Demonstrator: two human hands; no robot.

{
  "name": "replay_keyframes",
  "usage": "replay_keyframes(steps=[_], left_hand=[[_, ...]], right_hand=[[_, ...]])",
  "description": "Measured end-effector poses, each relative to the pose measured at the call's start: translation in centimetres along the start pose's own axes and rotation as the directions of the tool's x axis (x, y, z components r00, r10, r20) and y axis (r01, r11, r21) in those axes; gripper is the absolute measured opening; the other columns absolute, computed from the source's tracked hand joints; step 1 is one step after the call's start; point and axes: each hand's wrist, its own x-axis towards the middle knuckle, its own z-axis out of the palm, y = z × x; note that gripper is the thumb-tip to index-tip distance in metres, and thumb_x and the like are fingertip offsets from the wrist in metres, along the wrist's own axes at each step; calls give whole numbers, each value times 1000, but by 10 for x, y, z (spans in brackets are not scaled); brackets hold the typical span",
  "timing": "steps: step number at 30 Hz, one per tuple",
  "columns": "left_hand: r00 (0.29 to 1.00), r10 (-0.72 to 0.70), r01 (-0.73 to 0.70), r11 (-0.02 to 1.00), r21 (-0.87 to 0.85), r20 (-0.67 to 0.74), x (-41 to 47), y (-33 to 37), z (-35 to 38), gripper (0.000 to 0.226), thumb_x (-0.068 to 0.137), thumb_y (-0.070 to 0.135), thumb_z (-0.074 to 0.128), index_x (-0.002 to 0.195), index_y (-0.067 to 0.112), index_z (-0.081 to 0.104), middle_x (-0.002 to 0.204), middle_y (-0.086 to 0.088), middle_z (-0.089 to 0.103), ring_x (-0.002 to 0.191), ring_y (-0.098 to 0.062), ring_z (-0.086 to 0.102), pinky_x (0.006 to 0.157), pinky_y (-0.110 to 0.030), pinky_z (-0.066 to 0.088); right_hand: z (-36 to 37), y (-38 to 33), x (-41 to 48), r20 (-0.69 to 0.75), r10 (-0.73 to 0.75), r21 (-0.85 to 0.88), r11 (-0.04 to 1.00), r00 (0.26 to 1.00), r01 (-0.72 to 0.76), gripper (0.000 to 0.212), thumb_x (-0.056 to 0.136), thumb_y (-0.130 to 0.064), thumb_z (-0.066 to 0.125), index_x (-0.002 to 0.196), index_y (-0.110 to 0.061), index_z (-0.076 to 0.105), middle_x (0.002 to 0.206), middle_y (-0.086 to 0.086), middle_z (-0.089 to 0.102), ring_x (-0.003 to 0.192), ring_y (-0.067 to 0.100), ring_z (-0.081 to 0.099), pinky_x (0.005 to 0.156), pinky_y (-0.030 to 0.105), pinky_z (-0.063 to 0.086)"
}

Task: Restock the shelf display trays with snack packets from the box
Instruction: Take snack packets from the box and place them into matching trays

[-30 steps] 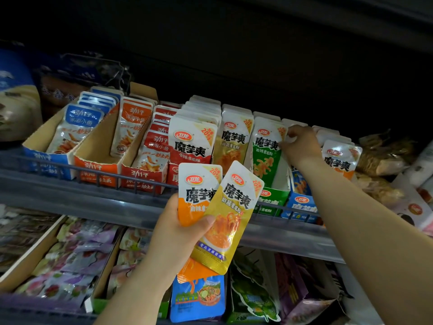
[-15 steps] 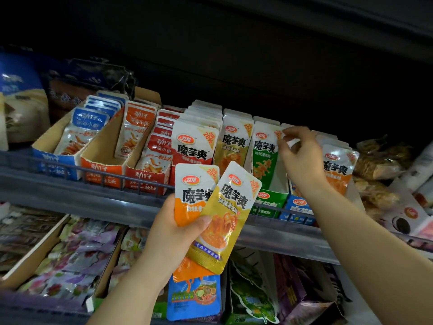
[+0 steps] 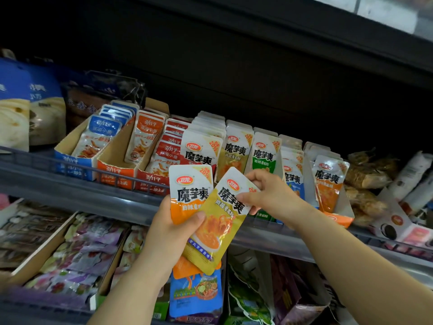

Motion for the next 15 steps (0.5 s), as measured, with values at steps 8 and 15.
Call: replay_keyframes(steps=[8,15], left_hand=[[989,-138,142,988,-67,54,-3,6,-11,18,91,10,47,92,27,54,80,0,65,67,-13,63,53,-26,46],[993,-117,116,993,-35,-22,5,10,-16,24,92,6,43,83,27,49,80,-1,58,68,-12,55,44,-19,45]], right_hand=[[-24,-19,6,-127,-74,26,997,989,78,14,87,-3,56,78,-13,52,76,3,61,56,4,61,49,11,49],[-67,-38,16,-488,-140,44,982,862,184,10,87,-6,56,84,-14,52,73,0,58,43,-4,58,42,9,45]])
